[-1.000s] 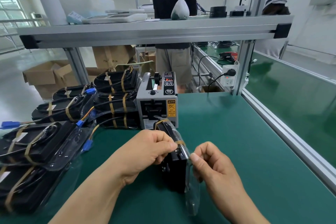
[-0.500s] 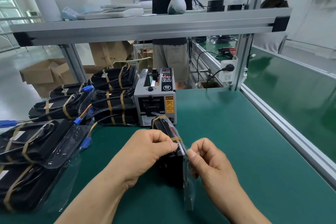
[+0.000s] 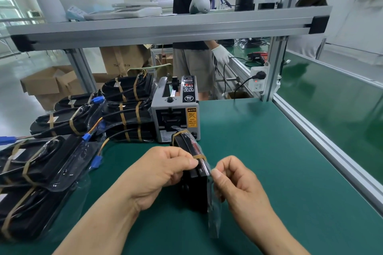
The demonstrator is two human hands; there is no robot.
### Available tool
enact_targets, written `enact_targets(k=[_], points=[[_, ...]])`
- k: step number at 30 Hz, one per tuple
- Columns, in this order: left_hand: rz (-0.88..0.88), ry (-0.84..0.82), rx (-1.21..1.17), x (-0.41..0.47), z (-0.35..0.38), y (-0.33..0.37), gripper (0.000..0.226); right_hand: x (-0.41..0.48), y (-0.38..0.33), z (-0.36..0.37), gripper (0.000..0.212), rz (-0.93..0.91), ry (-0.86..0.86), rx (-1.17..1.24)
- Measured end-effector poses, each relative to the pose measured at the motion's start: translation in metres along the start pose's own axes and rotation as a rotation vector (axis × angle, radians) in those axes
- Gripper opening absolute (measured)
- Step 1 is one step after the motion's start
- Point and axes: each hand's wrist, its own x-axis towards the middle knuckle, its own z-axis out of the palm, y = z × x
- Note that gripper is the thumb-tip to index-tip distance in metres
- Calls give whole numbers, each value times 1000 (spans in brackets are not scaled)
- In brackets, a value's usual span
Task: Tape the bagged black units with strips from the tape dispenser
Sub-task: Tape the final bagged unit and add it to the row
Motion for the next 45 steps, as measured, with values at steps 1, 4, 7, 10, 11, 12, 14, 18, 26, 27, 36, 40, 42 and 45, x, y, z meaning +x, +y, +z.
enact_targets(k=[1,4,7,10,11,12,14,18,26,27,36,40,42,45], points=[[0,-3,15,0,0,0,10,0,0,0,20,-6,0,-6],[11,-4,54,-1,0,0,14,0,2,1,20,-25,-6,-33],[20,7,77,-1,0,-1,12,0,2,1,22,-19,-15,-40],[27,18,97,0,1,-2,12,0,3,2,24,-16,-10,-50],[29,19,101,0,1,-3,13,1,2,2,23,-19,-9,-48],[32,19,101,0,1,-3,13,1,1,3,21,-21,-8,-44],[40,25,93,0,2,-3,17,1,0,3,18,-17,-6,-38],[54,67,106,-1,4,-5,19,1,-1,3,18,-16,-2,-35],[65,100,144,1,6,-6,20,1,-1,3,18,-16,-3,-30],[65,100,145,1,6,-6,19,1,-1,3,18,-15,-2,-31],[73,120,156,2,7,-9,14,1,1,2,17,-12,-9,-43],[79,131,168,2,8,-11,14,2,0,4,18,-4,-4,-34],[91,147,186,2,9,-12,15,2,0,4,18,-4,-4,-36],[116,168,217,2,9,-14,16,1,1,4,19,-1,-1,-25]])
